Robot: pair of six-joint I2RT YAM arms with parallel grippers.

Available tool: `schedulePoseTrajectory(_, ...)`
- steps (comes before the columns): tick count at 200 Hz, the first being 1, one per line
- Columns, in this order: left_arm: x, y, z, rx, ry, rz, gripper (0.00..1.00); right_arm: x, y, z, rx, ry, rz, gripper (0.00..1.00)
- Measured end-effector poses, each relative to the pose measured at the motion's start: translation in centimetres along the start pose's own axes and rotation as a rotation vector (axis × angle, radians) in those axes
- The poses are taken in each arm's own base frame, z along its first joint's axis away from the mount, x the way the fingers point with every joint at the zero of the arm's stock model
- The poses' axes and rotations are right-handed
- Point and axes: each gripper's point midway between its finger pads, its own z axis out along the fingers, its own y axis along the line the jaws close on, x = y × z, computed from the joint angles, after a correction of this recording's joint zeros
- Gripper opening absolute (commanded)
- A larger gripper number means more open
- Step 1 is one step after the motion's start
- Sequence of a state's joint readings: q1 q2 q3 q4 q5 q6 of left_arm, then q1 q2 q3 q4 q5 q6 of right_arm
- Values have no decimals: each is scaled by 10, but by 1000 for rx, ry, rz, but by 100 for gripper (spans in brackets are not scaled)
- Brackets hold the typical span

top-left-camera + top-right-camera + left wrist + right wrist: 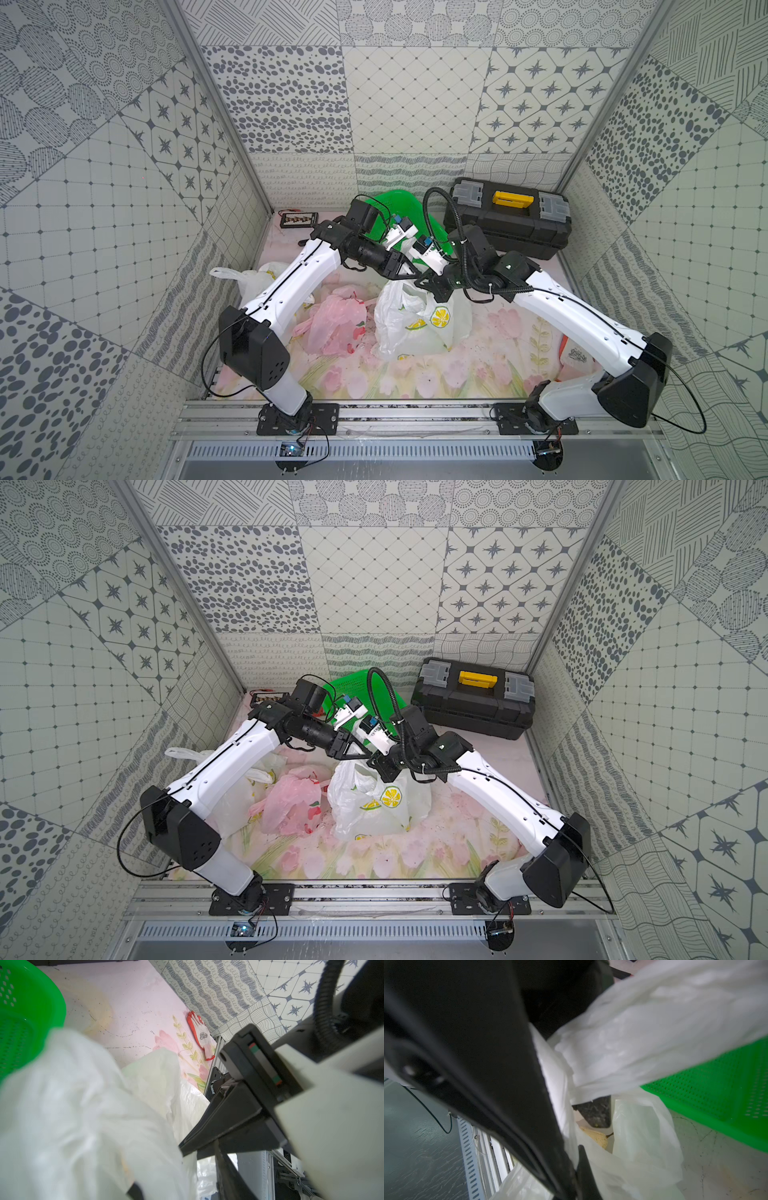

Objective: Place the pears into plastic bags & tie knots
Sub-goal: Tie the plastic bag at the center of the board.

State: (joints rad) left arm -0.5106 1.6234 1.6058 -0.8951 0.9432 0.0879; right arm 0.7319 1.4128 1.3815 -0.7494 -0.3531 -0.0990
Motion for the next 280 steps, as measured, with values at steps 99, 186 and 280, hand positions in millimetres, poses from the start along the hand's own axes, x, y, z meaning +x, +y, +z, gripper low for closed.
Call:
schedulePoseTrajectory(99, 9, 4, 3, 3, 30, 13, 0, -14, -30, -25, -10, -93, 245, 47)
schedulePoseTrajectory(186, 18, -3, 13, 11, 63, 62, 0, -55, -49, -32, -204, -180, 744, 48)
schedulePoseTrajectory(280, 20, -6, 19, 7, 81, 84, 10, -65, -44, -23, -272, -169, 802, 3)
